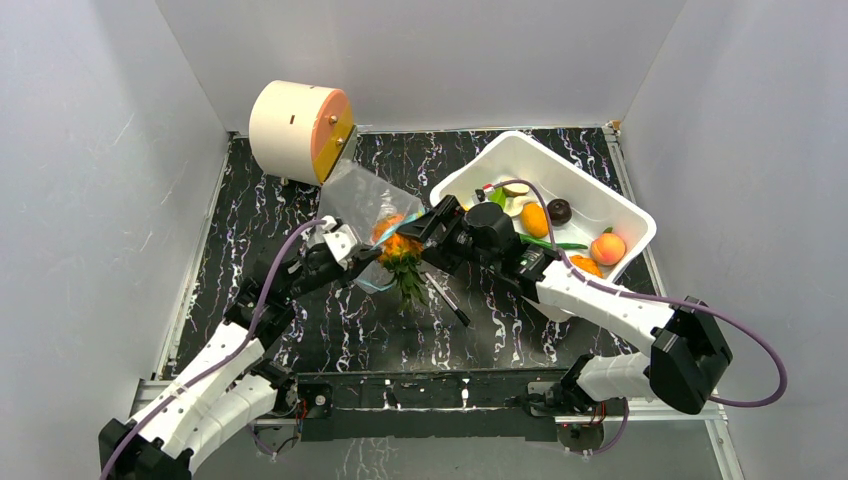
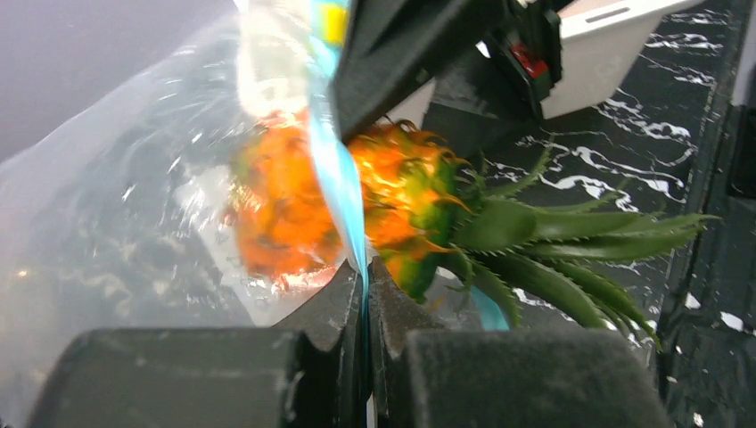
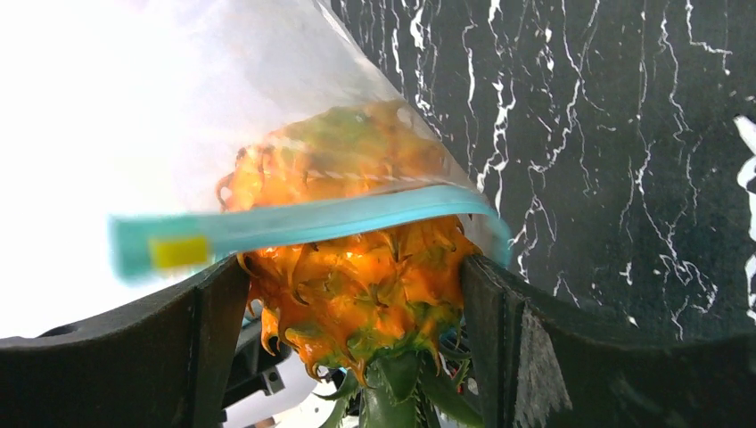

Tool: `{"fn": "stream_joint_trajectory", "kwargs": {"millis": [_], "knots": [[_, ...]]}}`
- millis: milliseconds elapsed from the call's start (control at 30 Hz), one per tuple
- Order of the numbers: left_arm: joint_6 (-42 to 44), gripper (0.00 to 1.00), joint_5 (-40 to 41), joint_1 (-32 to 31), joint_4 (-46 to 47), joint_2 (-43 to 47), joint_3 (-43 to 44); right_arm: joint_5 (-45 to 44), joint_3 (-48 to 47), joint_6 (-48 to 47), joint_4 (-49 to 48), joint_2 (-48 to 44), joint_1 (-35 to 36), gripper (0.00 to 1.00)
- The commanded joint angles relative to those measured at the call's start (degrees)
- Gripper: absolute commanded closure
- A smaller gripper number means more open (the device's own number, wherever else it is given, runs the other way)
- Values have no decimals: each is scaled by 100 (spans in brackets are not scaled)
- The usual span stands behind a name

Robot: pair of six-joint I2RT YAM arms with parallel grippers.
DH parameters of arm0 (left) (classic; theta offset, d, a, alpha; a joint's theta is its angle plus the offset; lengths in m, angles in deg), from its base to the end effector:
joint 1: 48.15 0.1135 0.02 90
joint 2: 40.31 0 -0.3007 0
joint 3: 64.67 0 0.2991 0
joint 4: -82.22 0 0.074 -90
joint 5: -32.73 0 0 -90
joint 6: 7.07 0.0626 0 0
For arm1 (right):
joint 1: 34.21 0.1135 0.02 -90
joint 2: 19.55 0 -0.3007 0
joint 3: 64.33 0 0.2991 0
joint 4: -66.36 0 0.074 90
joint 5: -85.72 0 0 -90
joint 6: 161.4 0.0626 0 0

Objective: Place the food in the zip-top bag and seal the zipper
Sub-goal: Place the fake fruit in the zipper food storage bag.

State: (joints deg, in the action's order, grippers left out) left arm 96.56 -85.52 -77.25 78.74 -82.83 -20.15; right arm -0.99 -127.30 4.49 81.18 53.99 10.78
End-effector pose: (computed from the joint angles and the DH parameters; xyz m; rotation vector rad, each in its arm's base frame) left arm 0.1834 -0.1360 0.3238 0.9362 1.3300 -0.6011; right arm 0.2465 0.2515 0.2885 0.5748 2.2371 1.3028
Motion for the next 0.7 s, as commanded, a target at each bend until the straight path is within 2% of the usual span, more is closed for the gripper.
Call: {"fn": "stream_joint_trajectory", "kwargs": {"millis": [0,167,400,567,667], "knots": [[194,100,-801,-27,-264,-186,195,-218,8,235,-1273,-241,-8,66],[235,100,-690,-32,-355,-136,228,-128,49,228,-1389,-295,-18,62],[-213,100,-532,-30,-1,-34,209,-169,-118,148,-458,-233,-8,37],[-794,100,-70,-30,117,7,238,-350,-746,-481,558,-312,-8,23],[-1116,100,209,-33,221,95,232,-270,-879,-814,811,-437,-8,13]]}}
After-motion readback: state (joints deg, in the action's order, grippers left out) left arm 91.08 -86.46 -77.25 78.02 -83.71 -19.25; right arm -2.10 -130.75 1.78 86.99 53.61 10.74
